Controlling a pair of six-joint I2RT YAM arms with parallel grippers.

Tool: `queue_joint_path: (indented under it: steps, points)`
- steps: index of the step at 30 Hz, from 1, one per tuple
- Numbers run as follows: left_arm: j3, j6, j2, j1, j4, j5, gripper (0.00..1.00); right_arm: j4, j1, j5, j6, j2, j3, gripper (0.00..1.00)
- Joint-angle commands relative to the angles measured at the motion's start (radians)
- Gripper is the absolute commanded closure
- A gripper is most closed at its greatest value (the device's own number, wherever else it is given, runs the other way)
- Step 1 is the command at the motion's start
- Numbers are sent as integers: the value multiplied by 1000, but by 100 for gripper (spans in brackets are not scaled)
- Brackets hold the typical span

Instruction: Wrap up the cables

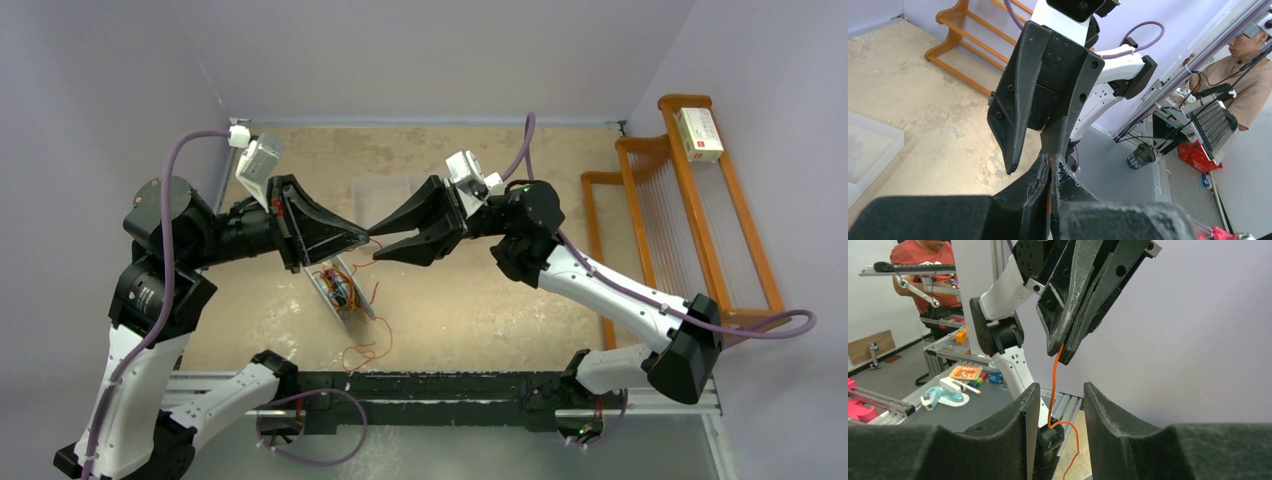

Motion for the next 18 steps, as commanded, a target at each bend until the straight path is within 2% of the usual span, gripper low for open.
queue_joint_path:
  steps: [1, 4, 6, 7, 8, 9, 13, 16, 18]
  points:
    - [37, 24, -3, -5, 26, -5, 100, 28, 9, 19, 8, -25, 18, 61]
    - [40, 24, -3, -5, 25, -11, 100, 32, 11, 17, 10, -29, 14, 65]
    - [41, 25, -2, -5, 25, -16, 100, 32, 13, 12, 10, -29, 15, 73]
    - [44, 25, -2, -5, 26, -17, 100, 33, 14, 8, 10, -28, 16, 81]
    - [43, 24, -2, -5, 27, -19, 100, 38, 14, 2, 12, -28, 17, 94]
    - [43, 26, -3, -6, 26, -21, 100, 42, 15, 1, 14, -27, 15, 100]
    - [44, 64, -2, -6, -17, -55, 100, 59, 17, 22, 14, -45, -6, 100]
    - [50, 101, -4, -5, -65, -114, 83, -14, 17, 61, -39, -77, -7, 100]
    - [69, 139, -13, -6, -122, -244, 67, -147, 17, 100, -127, -109, 10, 100]
